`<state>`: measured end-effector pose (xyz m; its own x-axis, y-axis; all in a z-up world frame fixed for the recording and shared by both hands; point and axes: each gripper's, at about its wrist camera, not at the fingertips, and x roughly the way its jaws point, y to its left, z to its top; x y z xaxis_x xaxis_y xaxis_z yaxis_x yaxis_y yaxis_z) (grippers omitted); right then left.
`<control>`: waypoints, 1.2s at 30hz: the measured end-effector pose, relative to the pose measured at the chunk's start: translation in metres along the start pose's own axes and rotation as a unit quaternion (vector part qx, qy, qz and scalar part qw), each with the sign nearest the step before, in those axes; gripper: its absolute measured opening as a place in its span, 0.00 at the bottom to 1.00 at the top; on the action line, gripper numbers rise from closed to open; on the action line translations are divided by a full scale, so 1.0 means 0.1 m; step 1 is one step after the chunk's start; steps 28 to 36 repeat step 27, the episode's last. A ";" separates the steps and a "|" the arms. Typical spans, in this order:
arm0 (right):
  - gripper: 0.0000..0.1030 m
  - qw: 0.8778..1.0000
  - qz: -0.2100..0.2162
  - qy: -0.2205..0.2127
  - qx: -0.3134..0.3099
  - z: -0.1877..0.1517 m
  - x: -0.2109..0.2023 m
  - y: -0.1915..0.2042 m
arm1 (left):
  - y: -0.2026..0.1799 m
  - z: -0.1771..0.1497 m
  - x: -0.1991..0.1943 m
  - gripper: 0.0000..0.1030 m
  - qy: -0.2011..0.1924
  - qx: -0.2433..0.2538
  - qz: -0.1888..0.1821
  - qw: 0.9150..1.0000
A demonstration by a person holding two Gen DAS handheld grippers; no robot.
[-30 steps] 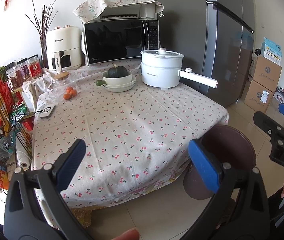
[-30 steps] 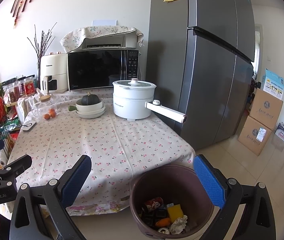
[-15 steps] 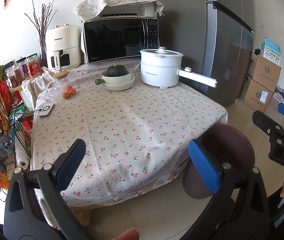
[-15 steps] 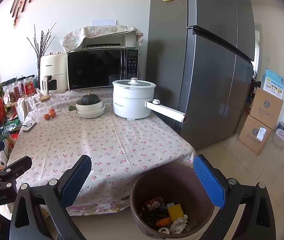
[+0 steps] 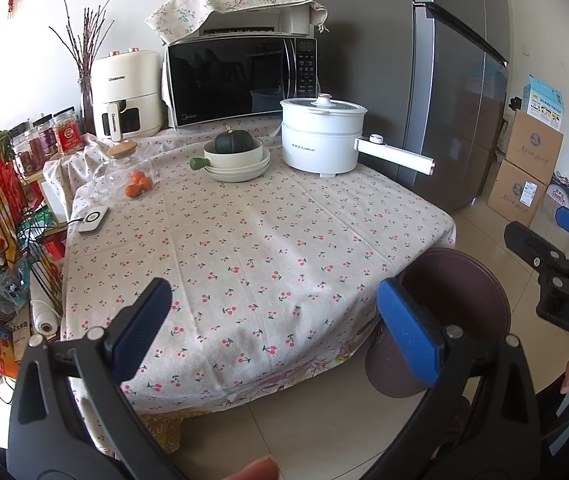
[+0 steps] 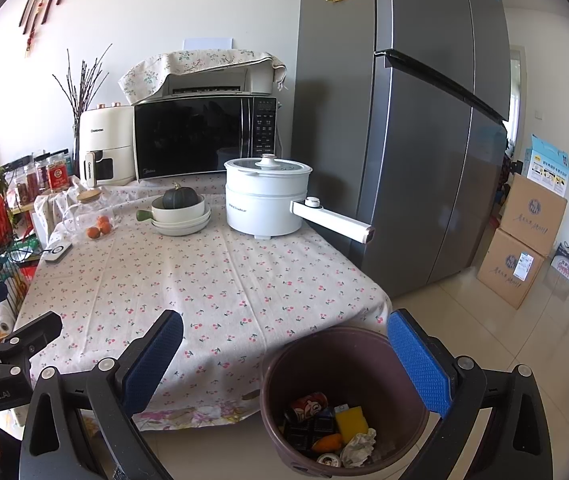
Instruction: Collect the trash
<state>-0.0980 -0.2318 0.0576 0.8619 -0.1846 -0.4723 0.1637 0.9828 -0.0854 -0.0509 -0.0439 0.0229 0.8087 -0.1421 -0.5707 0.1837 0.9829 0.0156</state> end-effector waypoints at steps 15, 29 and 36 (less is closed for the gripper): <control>1.00 1.000 -0.002 0.003 0.002 -0.03 0.02 0.00 | -0.01 0.01 0.01 0.99 0.007 -0.001 0.000 1.000; 1.00 1.000 0.001 0.007 -0.003 -0.05 0.05 0.06 | 0.05 0.07 0.02 0.99 0.012 -0.012 0.008 1.000; 1.00 1.000 0.001 0.007 -0.003 -0.05 0.05 0.06 | 0.05 0.07 0.02 0.99 0.012 -0.012 0.008 1.000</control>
